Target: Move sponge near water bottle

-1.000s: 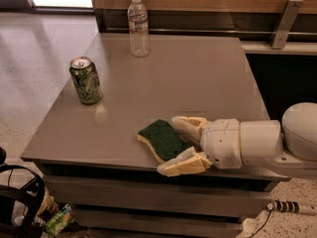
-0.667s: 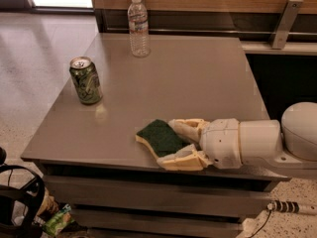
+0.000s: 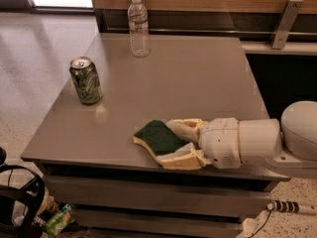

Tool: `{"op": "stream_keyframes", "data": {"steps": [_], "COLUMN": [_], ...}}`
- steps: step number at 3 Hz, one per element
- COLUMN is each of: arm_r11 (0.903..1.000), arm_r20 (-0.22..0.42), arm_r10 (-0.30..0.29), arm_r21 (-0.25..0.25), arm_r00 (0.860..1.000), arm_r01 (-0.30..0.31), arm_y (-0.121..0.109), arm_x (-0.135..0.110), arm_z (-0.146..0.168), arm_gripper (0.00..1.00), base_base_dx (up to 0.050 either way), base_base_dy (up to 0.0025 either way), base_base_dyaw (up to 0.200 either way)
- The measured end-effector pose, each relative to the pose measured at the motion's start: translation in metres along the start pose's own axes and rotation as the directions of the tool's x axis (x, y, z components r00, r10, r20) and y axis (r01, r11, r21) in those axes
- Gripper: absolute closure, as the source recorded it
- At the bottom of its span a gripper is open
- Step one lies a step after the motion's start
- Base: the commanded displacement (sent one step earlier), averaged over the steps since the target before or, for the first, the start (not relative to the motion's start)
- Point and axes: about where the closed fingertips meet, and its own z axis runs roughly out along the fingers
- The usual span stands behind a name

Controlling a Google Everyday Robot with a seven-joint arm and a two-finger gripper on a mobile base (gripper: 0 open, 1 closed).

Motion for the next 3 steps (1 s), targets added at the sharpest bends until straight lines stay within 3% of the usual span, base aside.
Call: {"op": "stream_keyframes", "data": {"steps": [2,3], "arm_r11": [1.0,0.9993], "arm_r20": [-0.011,-0.039], "arm_r10": [-0.005,-0.027], "arm_r21": [0.008,0.024], "arm_r00": [1.0,0.999], "arm_r01": [0.005,0.028], "arm_y": [0.002,-0.014], "arm_x": [-0.006,-0.024], "arm_z": [-0.003,-0.011], "arm_gripper": [1.0,1.0], "base_base_dx": [0.0,0.0], "base_base_dy": [0.0,0.0], "base_base_dyaw": [0.0,0.0]}}
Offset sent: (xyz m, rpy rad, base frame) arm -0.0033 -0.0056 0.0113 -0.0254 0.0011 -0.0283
